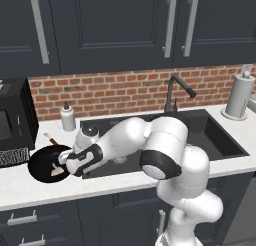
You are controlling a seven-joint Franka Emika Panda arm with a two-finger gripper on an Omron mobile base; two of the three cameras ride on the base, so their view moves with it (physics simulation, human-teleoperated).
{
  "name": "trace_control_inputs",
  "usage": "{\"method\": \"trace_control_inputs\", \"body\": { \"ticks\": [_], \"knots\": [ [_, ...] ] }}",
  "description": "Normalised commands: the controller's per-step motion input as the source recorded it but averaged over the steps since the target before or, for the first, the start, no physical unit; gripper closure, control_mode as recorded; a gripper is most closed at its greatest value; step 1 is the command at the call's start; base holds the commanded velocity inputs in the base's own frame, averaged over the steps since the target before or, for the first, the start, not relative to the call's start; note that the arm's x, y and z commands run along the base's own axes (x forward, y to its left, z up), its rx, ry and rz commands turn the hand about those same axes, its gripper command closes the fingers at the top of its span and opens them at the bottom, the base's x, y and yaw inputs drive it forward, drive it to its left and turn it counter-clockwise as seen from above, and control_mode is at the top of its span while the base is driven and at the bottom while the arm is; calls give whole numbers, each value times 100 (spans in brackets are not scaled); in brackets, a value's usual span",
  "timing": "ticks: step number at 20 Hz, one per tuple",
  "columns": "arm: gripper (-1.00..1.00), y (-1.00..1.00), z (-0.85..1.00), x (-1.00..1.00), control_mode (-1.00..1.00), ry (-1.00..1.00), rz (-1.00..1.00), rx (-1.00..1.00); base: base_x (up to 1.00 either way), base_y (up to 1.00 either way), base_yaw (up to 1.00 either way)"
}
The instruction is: Pick the garlic from the sink and place it in the bowl. Then pick the bowl and place it in the microwave. Then close the microwave door and press the start button.
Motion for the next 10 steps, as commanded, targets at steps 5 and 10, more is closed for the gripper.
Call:
{"method": "trace_control_inputs", "body": {
  "ticks": [5,10],
  "knots": [
    [100,23,-23,14,-100,0,0,0,0,0,0],
    [100,15,-9,4,-100,0,0,0,0,0,0]
  ]
}}
